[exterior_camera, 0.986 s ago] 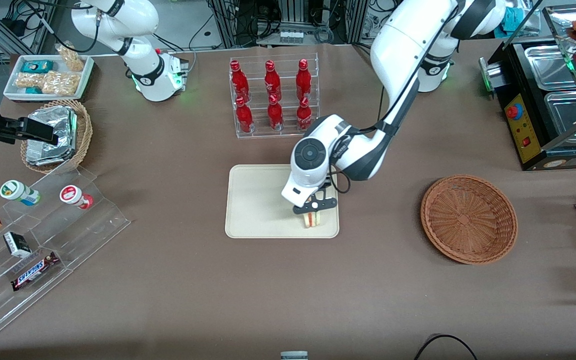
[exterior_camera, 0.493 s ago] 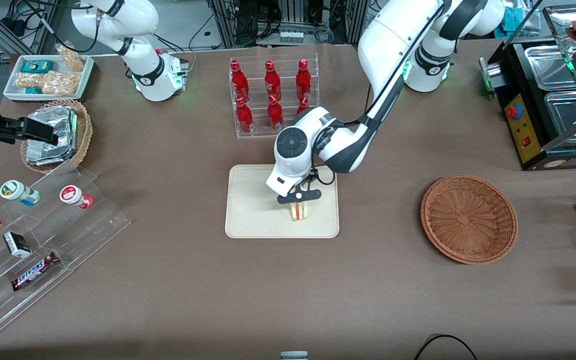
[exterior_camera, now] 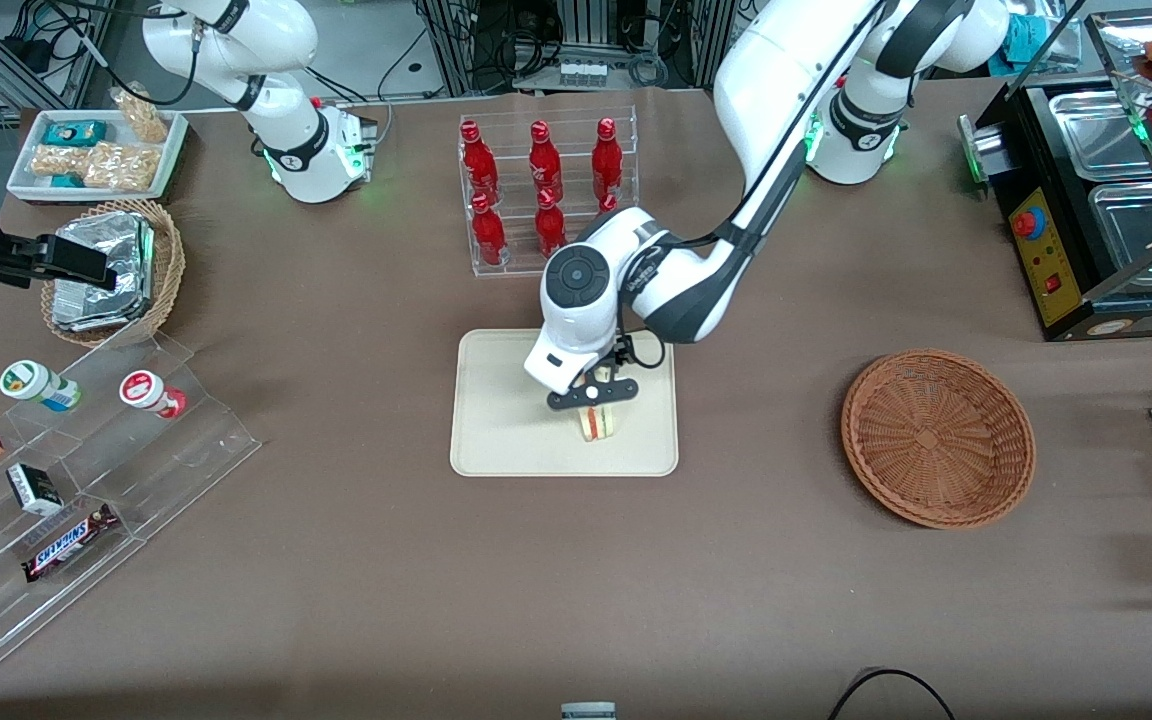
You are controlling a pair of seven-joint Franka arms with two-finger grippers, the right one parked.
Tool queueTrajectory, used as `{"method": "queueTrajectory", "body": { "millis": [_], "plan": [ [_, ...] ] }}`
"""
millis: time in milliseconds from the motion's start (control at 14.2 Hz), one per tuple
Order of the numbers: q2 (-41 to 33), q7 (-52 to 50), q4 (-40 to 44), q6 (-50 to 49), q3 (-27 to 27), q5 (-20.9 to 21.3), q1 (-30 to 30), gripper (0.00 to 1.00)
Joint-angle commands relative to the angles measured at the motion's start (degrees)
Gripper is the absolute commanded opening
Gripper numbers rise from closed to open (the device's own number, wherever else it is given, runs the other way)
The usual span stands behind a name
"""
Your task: Place sandwich from basket to tray
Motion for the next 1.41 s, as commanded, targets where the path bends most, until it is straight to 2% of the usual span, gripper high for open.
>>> {"method": "queueTrajectory", "body": {
  "millis": [0,282,493,704,915,1056,1338],
  "plan": [
    [-6.1,-0.1,0.1,-5.6,2.1,-0.4,2.0,1.0],
    [-14.4,2.9,-0.3,-14.5,1.9,-1.7,10.2,1.0],
    [-20.3,18.2,-0.2,-27.3,2.0,-5.0,19.1,1.0],
    [-24.2,31.8,0.0,-36.5,2.1,-4.1,27.2,1.0],
    [-26.1,42.8,0.1,-41.4,2.4,-2.4,34.7,1.0],
    [-26.8,43.5,0.4,-43.2,2.3,3.0,35.3,1.0],
    [-27.4,40.6,3.1,-44.9,2.1,3.4,35.2,1.0]
  ]
}}
